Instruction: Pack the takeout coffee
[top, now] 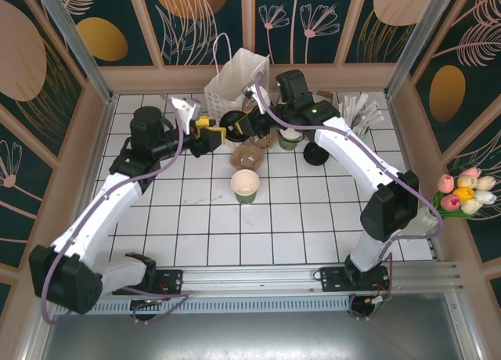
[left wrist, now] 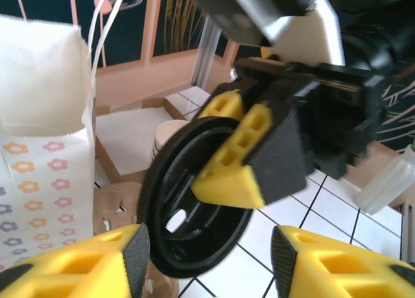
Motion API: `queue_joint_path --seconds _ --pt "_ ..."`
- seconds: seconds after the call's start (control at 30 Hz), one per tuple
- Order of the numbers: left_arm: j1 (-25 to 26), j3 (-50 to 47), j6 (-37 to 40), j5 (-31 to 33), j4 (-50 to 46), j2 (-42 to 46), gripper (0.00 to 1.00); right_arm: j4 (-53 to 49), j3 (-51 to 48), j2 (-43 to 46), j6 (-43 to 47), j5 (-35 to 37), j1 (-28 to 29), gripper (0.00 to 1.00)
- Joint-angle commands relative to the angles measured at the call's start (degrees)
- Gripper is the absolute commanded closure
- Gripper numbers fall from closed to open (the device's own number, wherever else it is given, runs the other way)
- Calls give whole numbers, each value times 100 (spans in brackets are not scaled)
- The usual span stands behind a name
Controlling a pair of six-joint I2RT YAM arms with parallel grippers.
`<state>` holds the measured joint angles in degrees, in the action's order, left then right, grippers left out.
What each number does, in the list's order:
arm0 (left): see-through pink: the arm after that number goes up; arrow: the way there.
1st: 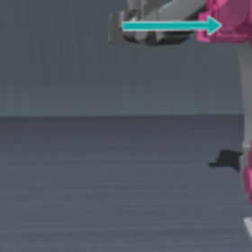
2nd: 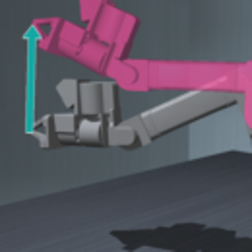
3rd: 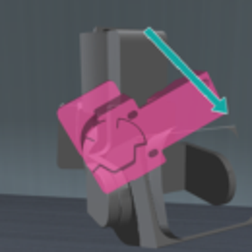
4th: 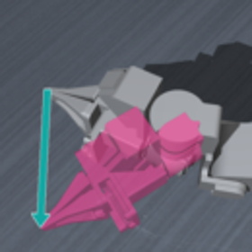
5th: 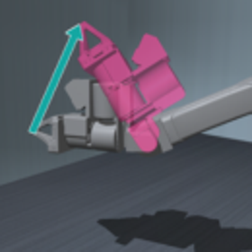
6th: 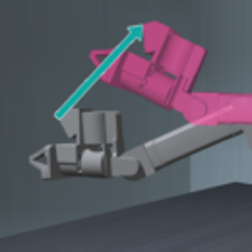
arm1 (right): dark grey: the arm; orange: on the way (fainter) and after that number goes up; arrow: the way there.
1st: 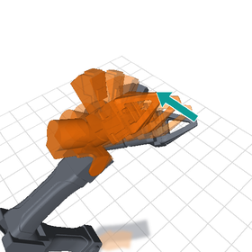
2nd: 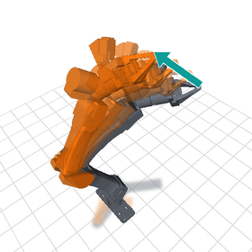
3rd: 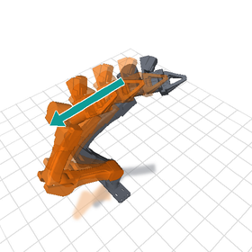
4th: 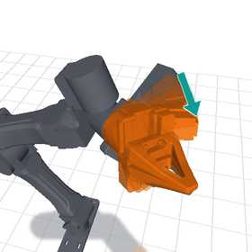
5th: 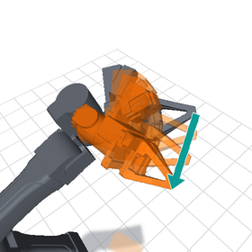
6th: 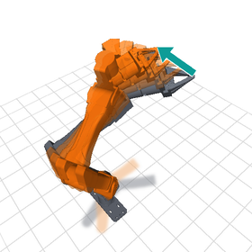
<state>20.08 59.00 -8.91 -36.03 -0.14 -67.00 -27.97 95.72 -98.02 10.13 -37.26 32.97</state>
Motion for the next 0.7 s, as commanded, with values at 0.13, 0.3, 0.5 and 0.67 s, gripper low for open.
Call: queue_joint_path --seconds 0.13,0.3,0.5,0.67 --pt "-252 -597 -841 1192 715 803 21 592 -300 413 551 503 57 93" --pt "-492 -562 -2083 2899 692 882 1 786 -233 351 1412 1540 379 93" --pt "-694 -92 -2822 3546 -154 640 1 1002 -37 279 2270 2020 595 93" --pt "-730 250 -2888 3357 -685 522 1 1044 27 325 3045 2098 806 92"
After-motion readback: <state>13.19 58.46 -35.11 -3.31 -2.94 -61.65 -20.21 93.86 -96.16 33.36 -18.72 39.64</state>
